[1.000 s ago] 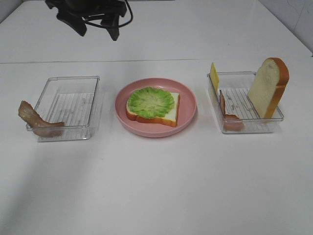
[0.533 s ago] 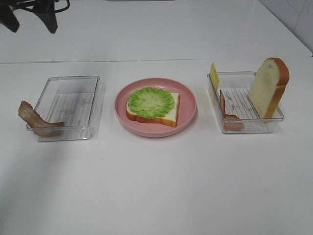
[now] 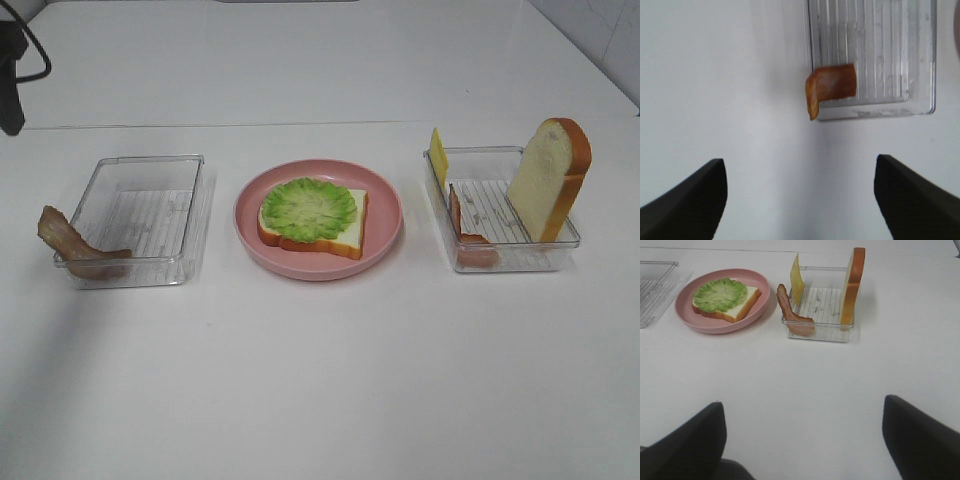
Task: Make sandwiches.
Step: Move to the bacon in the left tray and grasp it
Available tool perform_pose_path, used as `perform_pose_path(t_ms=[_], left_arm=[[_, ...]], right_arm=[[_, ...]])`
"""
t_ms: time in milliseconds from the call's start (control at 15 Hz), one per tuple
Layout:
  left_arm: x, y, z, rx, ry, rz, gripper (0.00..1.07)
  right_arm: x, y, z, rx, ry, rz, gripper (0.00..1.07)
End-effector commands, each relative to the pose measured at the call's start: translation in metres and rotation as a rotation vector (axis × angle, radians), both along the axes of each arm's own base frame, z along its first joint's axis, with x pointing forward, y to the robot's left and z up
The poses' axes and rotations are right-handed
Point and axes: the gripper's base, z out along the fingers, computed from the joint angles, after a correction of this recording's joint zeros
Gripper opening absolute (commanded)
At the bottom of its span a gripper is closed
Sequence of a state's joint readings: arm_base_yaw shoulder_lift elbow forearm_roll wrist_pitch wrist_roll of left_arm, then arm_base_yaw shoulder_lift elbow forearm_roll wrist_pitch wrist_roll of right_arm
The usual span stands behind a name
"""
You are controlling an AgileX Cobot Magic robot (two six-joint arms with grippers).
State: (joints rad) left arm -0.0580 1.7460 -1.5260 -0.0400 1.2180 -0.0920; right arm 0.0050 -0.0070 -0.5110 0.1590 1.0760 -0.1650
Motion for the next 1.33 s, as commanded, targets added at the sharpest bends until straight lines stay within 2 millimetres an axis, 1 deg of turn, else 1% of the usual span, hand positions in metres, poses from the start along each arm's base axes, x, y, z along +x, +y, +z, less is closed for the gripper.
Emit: perform_pose_path(t_ms=[67,267,400,467,667,867,1000,1067,1200,1333], left_arm=[[-0.014,0.001,-0.026,0.001,0.115,0.034,0.76],[-0.014,0.001,-0.043,-0.009,0.083,0.043,0.76],[-0.006,-0.002,-0.045,-0.039,0.007,0.055,0.76],[-0.003,-0.002,-0.049,-0.041,0.004,0.065,0.76],[0.009,-0.003,-0.078,-0.043,0.047,0.079,0.73],[0.019,-0.004,-0.096,-0.052,0.048,0.088,0.69],[0.025,-0.007,-0.109,-0.066,0.043,0.095,0.69],[0.025,-0.007,-0.109,-0.066,0.043,0.095,0.69],[0.027,-0.012,-0.12,-0.067,0.066,0.087,0.65],[0.028,-0.018,-0.121,-0.068,0.052,0.072,0.62]], right_arm=[[-0.001,0.0,-0.001,0.004,-0.016,-0.006,0.81],[-0.001,0.0,-0.001,0.004,-0.016,-0.006,0.81],[-0.001,0.0,-0.001,0.004,-0.016,-0.006,0.81],[-0.001,0.0,-0.001,0.004,-0.016,-0.006,0.81],[-0.001,0.0,-0.001,0.004,-0.016,-0.006,0.81],[-0.001,0.0,-0.001,0.004,-0.016,-0.006,0.81],[-0.001,0.0,-0.001,0.004,-0.016,-0.006,0.81],[-0.001,0.0,-0.001,0.004,-0.016,-0.006,0.81],[-0.001,0.0,-0.001,0.004,-0.016,-0.006,0.81],[-0.001,0.0,0.0,0.007,-0.016,-0.004,0.81]])
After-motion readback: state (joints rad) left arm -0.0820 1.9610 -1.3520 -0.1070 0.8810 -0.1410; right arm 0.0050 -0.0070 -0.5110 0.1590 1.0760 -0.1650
